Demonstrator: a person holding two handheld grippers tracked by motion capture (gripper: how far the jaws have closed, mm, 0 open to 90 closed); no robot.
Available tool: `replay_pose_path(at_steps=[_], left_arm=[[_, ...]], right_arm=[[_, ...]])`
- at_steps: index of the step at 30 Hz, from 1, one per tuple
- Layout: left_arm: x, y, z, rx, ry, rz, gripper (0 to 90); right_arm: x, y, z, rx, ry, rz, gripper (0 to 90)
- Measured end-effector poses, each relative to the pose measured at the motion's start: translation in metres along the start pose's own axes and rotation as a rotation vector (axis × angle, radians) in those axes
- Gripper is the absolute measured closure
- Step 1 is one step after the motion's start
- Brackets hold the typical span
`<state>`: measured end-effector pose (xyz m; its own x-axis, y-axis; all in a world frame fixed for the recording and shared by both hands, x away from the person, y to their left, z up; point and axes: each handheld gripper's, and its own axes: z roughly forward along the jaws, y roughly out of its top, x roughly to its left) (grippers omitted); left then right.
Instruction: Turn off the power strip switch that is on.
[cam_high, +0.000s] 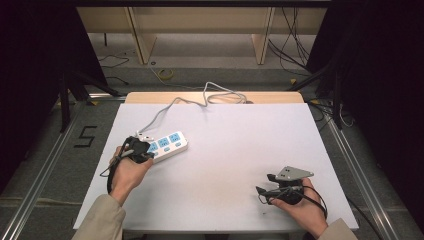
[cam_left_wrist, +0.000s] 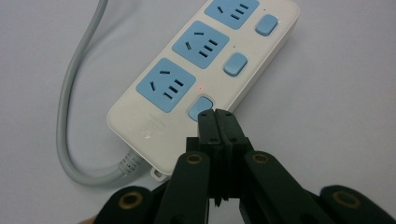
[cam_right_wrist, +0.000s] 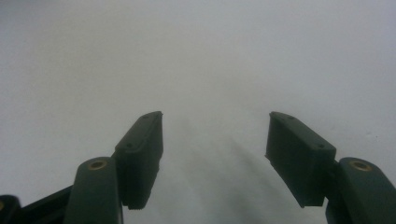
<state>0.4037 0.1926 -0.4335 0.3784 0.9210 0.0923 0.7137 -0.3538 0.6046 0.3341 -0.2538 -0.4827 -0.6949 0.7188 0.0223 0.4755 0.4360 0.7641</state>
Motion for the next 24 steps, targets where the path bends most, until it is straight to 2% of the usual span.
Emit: replay_pose_path(at_steps=[24], left_arm=[[0.0068, 0.0076, 0.0047, 0.023, 0.018, 0.000, 89.7]], right_arm=[[-0.0002, 0.0001, 0.0004, 0.000, 0.003, -0.003, 37.2]])
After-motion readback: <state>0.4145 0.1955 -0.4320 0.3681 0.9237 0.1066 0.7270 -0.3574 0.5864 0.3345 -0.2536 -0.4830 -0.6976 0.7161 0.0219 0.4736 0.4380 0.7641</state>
